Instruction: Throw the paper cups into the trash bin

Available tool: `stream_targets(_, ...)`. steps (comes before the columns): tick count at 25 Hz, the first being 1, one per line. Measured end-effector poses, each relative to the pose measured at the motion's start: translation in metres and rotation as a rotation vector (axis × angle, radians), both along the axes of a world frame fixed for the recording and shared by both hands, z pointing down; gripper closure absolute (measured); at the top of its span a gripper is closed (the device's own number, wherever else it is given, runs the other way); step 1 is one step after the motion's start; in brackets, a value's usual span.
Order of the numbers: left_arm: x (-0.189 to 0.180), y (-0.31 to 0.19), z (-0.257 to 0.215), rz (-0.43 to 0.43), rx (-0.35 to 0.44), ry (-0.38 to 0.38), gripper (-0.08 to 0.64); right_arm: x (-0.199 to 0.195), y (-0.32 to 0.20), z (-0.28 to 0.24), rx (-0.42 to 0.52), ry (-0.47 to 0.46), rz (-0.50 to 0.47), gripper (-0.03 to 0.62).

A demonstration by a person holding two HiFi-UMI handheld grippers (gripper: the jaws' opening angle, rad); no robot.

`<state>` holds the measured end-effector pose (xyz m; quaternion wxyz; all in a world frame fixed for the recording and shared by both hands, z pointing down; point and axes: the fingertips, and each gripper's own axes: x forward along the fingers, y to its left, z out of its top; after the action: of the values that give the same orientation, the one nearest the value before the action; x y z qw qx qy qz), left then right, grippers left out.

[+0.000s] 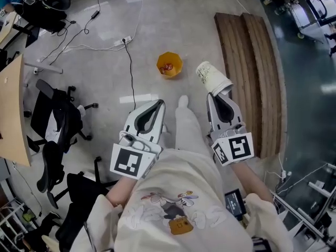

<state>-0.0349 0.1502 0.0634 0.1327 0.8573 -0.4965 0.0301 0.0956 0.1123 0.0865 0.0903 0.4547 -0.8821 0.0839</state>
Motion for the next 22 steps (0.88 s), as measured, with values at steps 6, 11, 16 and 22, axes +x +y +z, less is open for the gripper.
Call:
stream_targets(6,0.004,-0.095,0.015,-0.058,-0.02,-0.018,0.555,0.007,-0.091,0.025,0.002,0.028,-0.077,0.566)
stream_targets(11,0.022,-0.169,0.028,-0.091,-0.027,-0.034,0.555,0.014,-0.161,0.039,0.009,0.023,-0.184,0.566)
stream_targets(16,0.039,-0.211,0.053,-0.13,-0.086,-0.076,0.555,0.026,-0.208,0.062,-0.034,0.006,-0.243,0.566)
stream_targets(22,0.037,-0.259,0.097,-0.147,-0.191,-0.082,0.555,0.01,-0.246,0.097,-0.106,0.023,-0.297,0.566)
